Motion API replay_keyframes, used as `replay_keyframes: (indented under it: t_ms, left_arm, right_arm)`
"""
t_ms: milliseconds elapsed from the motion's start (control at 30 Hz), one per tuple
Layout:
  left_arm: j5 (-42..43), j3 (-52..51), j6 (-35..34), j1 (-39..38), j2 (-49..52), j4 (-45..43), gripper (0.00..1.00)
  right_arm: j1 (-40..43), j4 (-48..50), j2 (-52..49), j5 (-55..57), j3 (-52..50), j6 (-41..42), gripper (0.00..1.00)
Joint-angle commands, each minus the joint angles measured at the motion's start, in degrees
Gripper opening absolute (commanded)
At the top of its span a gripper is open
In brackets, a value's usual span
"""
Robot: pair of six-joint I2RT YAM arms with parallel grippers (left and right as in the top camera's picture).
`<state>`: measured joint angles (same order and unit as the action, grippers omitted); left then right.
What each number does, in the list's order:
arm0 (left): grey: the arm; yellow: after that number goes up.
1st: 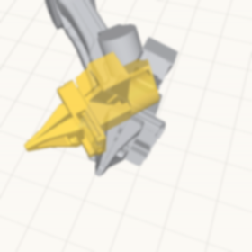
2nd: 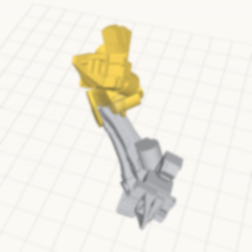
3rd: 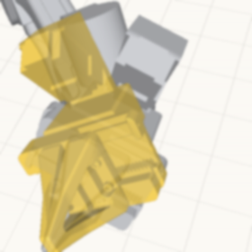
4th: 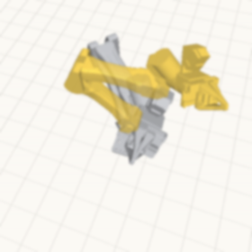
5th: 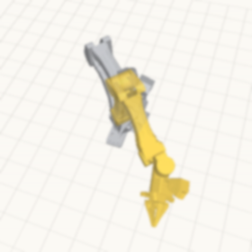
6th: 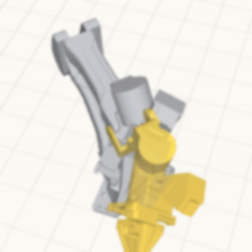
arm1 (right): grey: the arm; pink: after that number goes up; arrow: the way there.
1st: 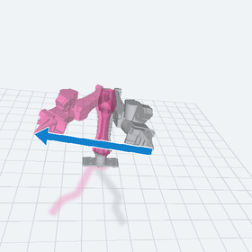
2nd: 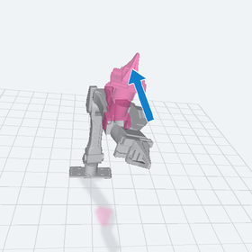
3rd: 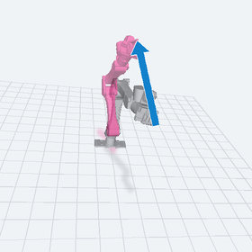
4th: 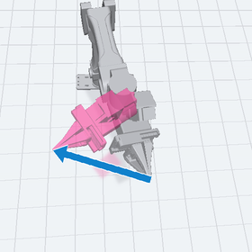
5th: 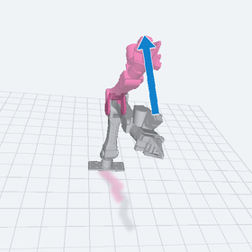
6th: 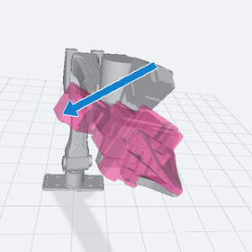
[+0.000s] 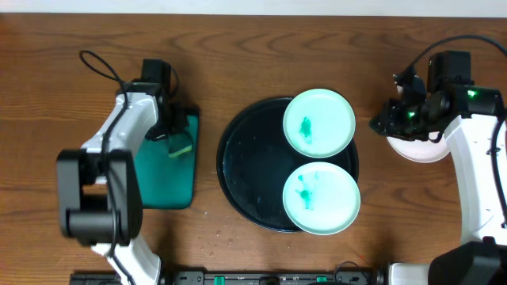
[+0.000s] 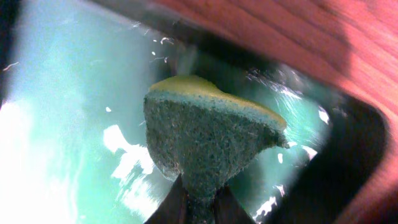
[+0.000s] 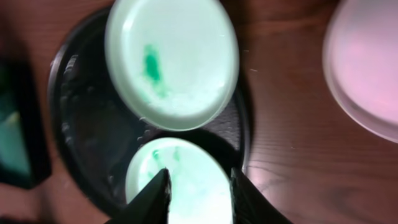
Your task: Clean dirty plates on tray and stack at the side
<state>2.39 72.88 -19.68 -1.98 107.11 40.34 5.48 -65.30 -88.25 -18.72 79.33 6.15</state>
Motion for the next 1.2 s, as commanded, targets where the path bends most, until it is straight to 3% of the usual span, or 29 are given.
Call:
replay_keyframes:
  t_ms: [0, 333, 733, 767, 867, 900, 1167]
  left_arm:
    - [-1.9, -0.22, -0.26, -0.13, -7.21, 3.3, 0.07]
    - [-1.97, -0.24, 1.44, -0.13, -10.47, 13.11, 0.07]
    - [-1.95, -0.24, 1.62, -0.13, -10.47, 13.62, 0.07]
    - [-1.95, -0.24, 1.62, -0.13, -10.47, 13.62, 0.07]
    - [-1.95, -0.24, 1.62, -0.13, -10.47, 13.6, 0.07]
    - [-1.95, -0.24, 1.62, -0.13, -10.47, 13.6, 0.07]
    - [-1.33, -0.24, 1.64, -0.13, -10.47, 13.53, 0.07]
  right_arm:
    - [-0.33, 2.67, -1.68, 4.31, -3.87, 4.74, 0.35]
    - [-1.46, 16.92, -12.33, 0.83, -9.51, 3.17, 0.37]
    - [-7.63, 32.96, -22.56, -2.51, -9.51, 3.23, 0.36]
    - [-7.98, 33.48, -22.8, -2.4, -9.51, 3.26, 0.34]
    - [-8.7, 34.71, -23.04, -0.79, -9.49, 5.4, 0.05]
    - [-8.7, 34.88, -23.04, -0.59, -9.49, 5.92, 0.01]
    - [-10.4, 32.83, -22.95, -9.25, -9.42, 4.55, 0.01]
